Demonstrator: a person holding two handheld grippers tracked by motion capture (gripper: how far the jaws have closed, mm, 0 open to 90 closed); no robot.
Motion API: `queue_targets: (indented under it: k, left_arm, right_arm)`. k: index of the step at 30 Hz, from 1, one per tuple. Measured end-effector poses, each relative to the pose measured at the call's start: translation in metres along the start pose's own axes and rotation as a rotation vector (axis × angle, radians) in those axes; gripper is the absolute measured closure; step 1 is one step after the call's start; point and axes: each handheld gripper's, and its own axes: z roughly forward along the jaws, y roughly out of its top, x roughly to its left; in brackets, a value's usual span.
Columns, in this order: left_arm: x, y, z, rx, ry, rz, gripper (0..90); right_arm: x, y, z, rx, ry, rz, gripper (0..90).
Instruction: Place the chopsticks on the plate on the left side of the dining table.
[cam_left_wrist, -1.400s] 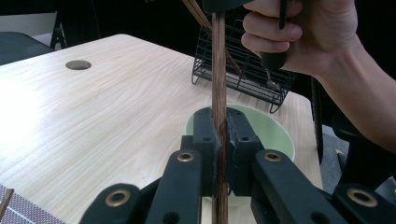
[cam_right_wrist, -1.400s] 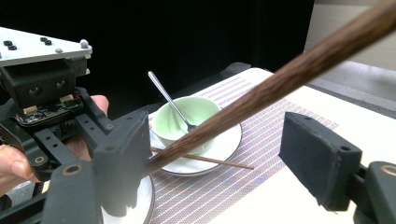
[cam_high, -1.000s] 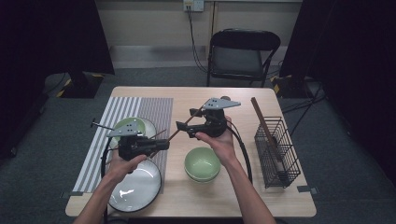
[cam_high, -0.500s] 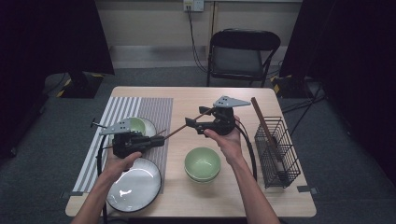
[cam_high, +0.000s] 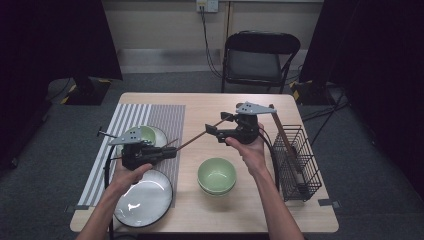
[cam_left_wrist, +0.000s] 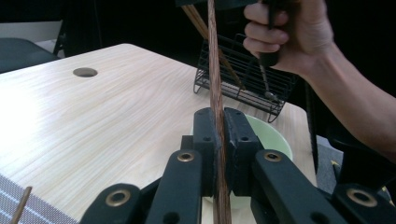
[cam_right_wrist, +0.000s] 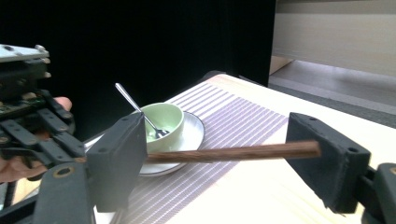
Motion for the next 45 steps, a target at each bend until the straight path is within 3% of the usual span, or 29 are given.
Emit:
queue_targets:
  k: [14,27,37,45]
  left_arm:
    - [0.001,0.000,-0.002,0.001,0.008,0.004,84.6]
    - [0.007,-0.003,-0.006,0.005,0.044,0.003,84.6]
    - [0.010,-0.008,-0.014,0.024,0.071,0.003,84.6]
    - [0.013,-0.014,-0.030,0.052,0.108,0.009,84.6]
  right_arm:
    - [-0.008,-0.014,0.002,0.026,-0.029,0.014,21.1]
    - [-0.011,-0.018,-0.001,0.032,-0.048,0.022,18.4]
    - [-0.015,-0.026,-0.004,0.080,-0.084,0.009,16.5]
    - [-0.024,-0.045,-0.005,0.118,-0.120,0.036,16.5]
